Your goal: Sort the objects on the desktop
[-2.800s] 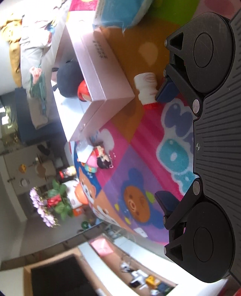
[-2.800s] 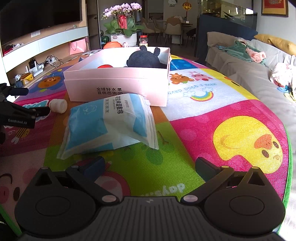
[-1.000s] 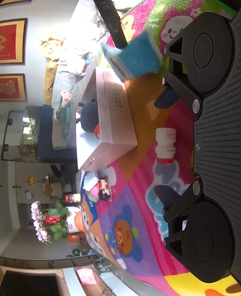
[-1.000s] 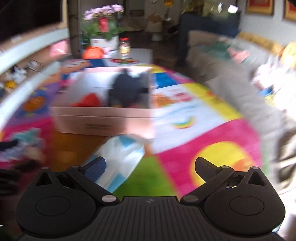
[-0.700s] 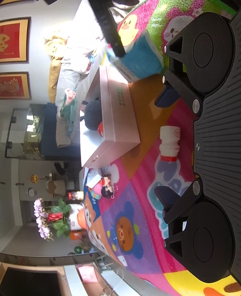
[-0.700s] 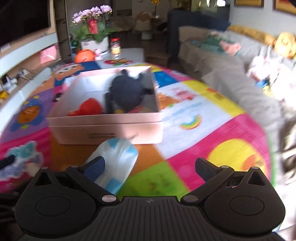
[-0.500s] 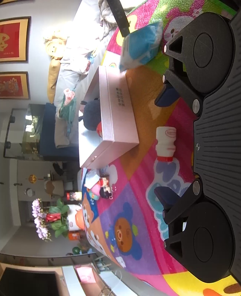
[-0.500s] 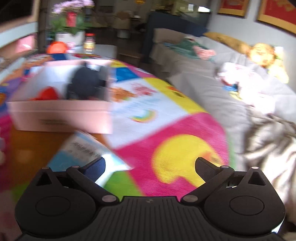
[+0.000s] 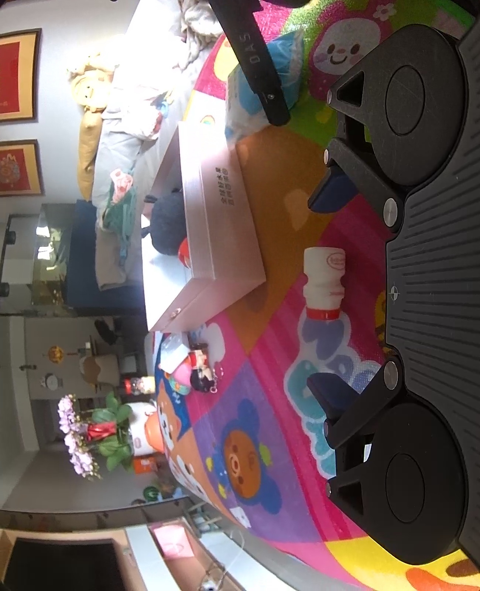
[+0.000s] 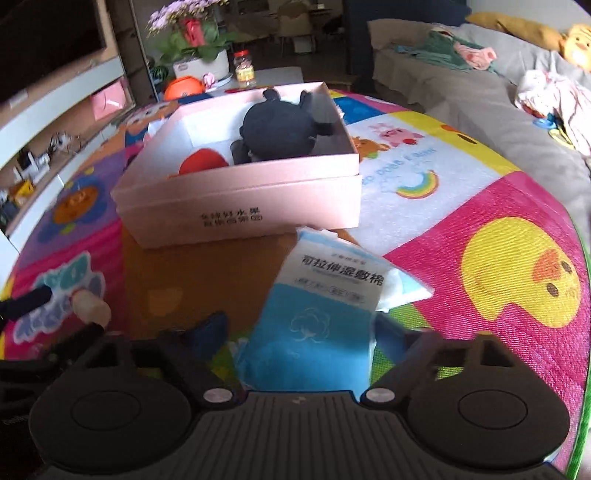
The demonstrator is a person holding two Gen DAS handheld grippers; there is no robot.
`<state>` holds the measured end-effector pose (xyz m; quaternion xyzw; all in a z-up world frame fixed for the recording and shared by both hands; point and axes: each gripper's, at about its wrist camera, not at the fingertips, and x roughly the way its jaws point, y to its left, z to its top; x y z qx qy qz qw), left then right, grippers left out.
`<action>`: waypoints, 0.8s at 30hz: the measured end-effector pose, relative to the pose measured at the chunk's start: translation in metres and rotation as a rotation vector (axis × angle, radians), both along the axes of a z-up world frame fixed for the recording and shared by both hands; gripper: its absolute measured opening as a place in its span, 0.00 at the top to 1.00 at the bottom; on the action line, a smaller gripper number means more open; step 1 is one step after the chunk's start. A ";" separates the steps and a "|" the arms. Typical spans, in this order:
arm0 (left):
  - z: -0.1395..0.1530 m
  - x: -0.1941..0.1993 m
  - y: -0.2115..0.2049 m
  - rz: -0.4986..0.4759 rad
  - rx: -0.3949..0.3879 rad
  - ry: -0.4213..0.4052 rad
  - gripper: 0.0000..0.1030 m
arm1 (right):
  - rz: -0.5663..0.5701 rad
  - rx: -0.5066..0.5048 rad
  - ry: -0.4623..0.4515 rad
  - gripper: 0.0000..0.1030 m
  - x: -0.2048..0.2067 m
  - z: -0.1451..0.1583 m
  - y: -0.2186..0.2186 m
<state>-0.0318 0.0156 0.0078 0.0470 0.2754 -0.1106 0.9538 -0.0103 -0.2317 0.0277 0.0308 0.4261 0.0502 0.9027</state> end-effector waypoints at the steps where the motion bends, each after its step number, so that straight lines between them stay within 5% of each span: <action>1: 0.000 0.000 -0.001 -0.003 0.004 0.003 0.06 | -0.003 -0.001 -0.010 0.40 0.000 0.000 -0.003; 10: -0.003 0.015 -0.019 -0.005 0.020 0.087 0.18 | 0.016 0.015 -0.047 0.47 -0.014 0.002 -0.031; 15: -0.004 0.019 -0.022 0.000 0.041 0.095 0.42 | 0.111 0.022 -0.052 0.47 -0.023 0.003 -0.026; 17: -0.003 0.014 -0.024 -0.016 0.069 0.082 0.54 | 0.143 0.028 -0.061 0.48 -0.029 0.006 -0.025; 24: 0.047 0.003 -0.026 -0.054 0.086 -0.065 0.54 | 0.159 0.069 -0.211 0.49 -0.044 0.052 -0.045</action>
